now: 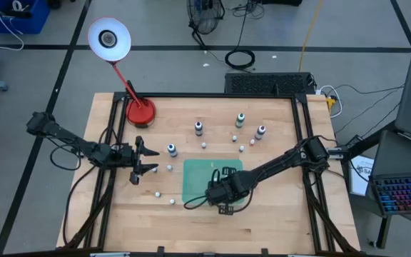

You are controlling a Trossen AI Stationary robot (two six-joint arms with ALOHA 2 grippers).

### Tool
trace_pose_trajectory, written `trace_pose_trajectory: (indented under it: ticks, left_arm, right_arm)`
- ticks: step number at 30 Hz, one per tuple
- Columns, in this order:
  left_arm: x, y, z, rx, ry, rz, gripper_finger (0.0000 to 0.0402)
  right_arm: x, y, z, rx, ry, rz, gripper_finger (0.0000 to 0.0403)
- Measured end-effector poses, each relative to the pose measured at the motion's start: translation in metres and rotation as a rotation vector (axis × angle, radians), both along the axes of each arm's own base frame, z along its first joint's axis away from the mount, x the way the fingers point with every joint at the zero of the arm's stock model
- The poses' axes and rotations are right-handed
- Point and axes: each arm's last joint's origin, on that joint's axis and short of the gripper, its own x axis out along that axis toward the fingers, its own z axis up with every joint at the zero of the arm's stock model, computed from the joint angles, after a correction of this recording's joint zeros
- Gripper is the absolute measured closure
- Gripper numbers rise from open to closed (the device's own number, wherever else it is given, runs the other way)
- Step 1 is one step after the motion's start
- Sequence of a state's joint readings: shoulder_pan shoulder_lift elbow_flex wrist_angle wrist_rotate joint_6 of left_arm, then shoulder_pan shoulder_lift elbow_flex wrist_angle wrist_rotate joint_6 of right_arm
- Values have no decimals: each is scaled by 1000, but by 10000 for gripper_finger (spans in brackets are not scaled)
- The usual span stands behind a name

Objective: Pick & Place food coloring
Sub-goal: Put the small yellow food coloring bottle into the green bin

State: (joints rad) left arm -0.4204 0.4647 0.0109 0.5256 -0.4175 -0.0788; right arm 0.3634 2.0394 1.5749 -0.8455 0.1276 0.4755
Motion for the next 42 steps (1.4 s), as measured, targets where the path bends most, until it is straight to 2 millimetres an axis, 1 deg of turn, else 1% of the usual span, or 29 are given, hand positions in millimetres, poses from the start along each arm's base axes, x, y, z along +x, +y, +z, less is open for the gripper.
trace_pose_trajectory:
  ticks: [4, 7, 10, 14, 17, 21, 24, 26, 28, 30, 34, 37, 42]
  left_arm:
    - [0, 0, 0, 0, 0, 0, 188]
    - [0, 0, 0, 0, 0, 0, 188]
    - [0, 0, 0, 0, 0, 0, 188]
    - [0, 0, 0, 0, 0, 1, 188]
    - [0, 0, 0, 0, 0, 0, 188]
    - [0, 0, 0, 0, 0, 0, 188]
    - [0, 0, 0, 0, 0, 0, 188]
    - [0, 0, 0, 0, 0, 0, 188]
    - [0, 0, 0, 0, 0, 0, 188]
    - [0, 0, 0, 0, 0, 0, 188]
    - [0, 0, 0, 0, 0, 1, 188]
    - [0, 0, 0, 0, 0, 0, 188]
    - [0, 0, 0, 0, 0, 0, 188]
  right_arm:
    - [-2, -1, 7, 10, -15, -22, 255]
    - [-5, -3, 21, 25, -47, -38, 259]
    - [-10, -5, 41, 43, -93, -38, 267]
    - [-24, -13, 73, 44, -138, -39, 275]
    - [-40, -27, 98, -14, -171, -87, 279]
    - [-63, -54, 127, -146, -203, -226, 279]
    - [-79, -76, 141, -206, -185, -335, 274]
    - [-87, -89, 145, -214, -163, -393, 269]
    - [-92, -102, 143, -218, -147, -436, 260]
    - [-96, -116, 135, -212, -108, -476, 247]
    - [-101, -147, 108, -194, 13, -555, 210]
    - [-107, -166, 85, -207, 69, -581, 186]
    - [-114, -189, 56, -190, 95, -618, 168]
